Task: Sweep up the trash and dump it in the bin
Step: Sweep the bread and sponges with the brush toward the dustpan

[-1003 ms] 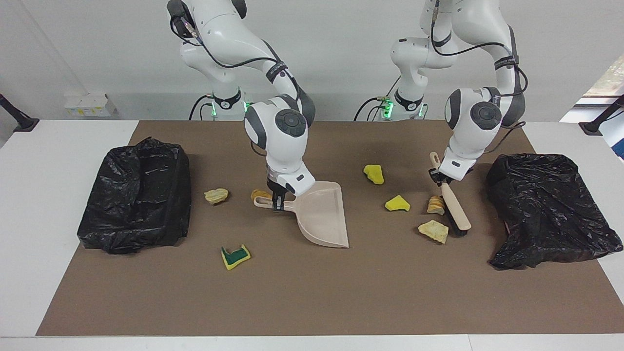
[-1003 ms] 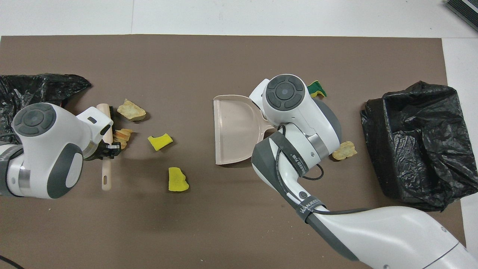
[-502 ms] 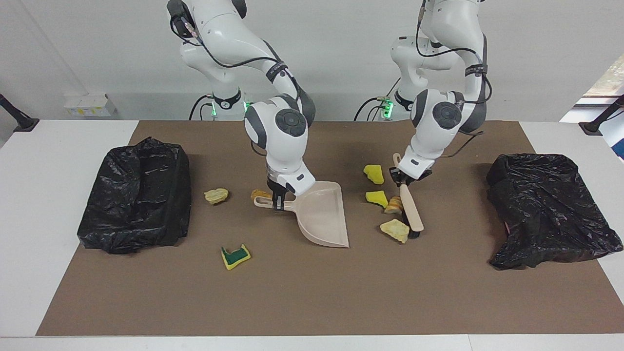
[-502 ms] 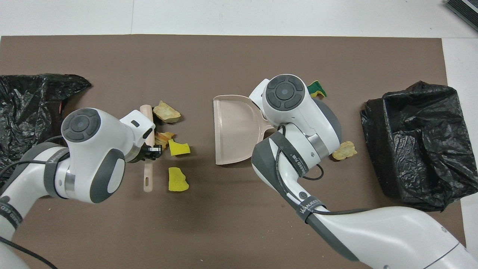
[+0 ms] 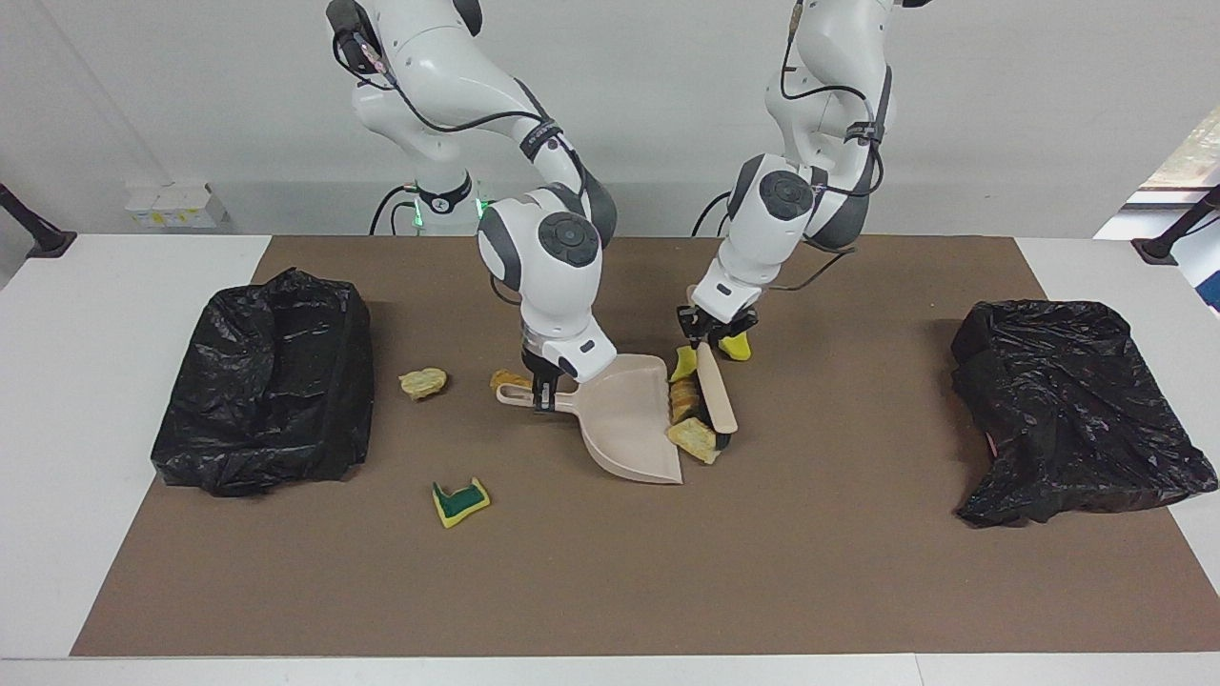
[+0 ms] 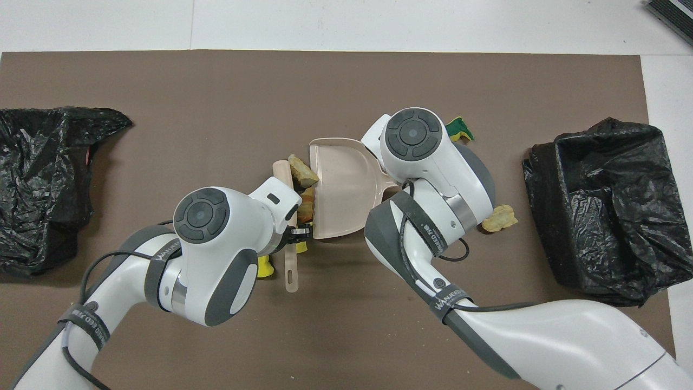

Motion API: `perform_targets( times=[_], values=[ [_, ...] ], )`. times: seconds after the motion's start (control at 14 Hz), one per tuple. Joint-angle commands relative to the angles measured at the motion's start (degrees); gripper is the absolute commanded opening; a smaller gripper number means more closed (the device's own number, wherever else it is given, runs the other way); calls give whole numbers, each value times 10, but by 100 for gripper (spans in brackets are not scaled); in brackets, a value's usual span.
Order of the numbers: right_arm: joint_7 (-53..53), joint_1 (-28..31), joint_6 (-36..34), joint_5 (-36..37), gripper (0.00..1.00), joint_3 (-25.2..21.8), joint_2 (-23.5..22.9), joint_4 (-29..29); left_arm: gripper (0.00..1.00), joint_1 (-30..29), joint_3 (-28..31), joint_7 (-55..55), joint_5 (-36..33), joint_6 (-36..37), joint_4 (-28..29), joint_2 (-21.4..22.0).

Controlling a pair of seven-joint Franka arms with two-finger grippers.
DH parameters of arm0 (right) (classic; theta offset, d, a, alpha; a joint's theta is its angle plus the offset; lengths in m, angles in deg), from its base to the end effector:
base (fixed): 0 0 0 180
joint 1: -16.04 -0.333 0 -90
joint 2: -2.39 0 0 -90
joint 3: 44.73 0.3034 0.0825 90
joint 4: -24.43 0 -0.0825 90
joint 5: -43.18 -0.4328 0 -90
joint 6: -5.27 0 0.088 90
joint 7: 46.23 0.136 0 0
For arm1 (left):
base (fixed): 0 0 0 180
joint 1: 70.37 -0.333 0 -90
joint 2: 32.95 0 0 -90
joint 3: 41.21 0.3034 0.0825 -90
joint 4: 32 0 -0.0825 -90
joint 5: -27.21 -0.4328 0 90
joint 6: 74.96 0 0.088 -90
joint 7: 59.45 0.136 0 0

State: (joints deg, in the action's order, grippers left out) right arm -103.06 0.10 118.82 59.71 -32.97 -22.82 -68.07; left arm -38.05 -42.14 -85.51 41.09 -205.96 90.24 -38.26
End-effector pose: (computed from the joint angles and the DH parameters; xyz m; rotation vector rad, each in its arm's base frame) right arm 0.6411 0.2949 0.3090 2.0982 2.1236 -0.1523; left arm 0.4962 -0.3382 0.2997 2.9470 0.0420 -0.0614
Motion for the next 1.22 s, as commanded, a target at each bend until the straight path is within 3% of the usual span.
perform_targets(
  times=[0.0, 0.22, 0.43, 0.93, 1.0, 1.15],
  values=[
    [12, 6, 2, 1, 0, 7, 18, -20, 0, 35, -5, -7, 15, -14, -30, -10],
    [11, 6, 0, 1, 0, 7, 18, -20, 0, 26, -15, -17, 19, 0, -67, -1],
    [11, 7, -2, 1, 0, 7, 17, -20, 0, 20, -5, -136, 18, 24, -69, 15],
    [-22, 15, -5, 0, 0, 8, 25, -36, 0, -5, -3, -453, -3, 248, -61, 50],
    [-38, 14, -4, 0, 0, 8, 25, -36, 0, -1, -4, -505, -3, 262, -59, 54],
    [-53, 14, -4, 0, 0, 8, 25, -37, 0, 12, -7, -558, -3, 274, 1, 96]
  ],
)
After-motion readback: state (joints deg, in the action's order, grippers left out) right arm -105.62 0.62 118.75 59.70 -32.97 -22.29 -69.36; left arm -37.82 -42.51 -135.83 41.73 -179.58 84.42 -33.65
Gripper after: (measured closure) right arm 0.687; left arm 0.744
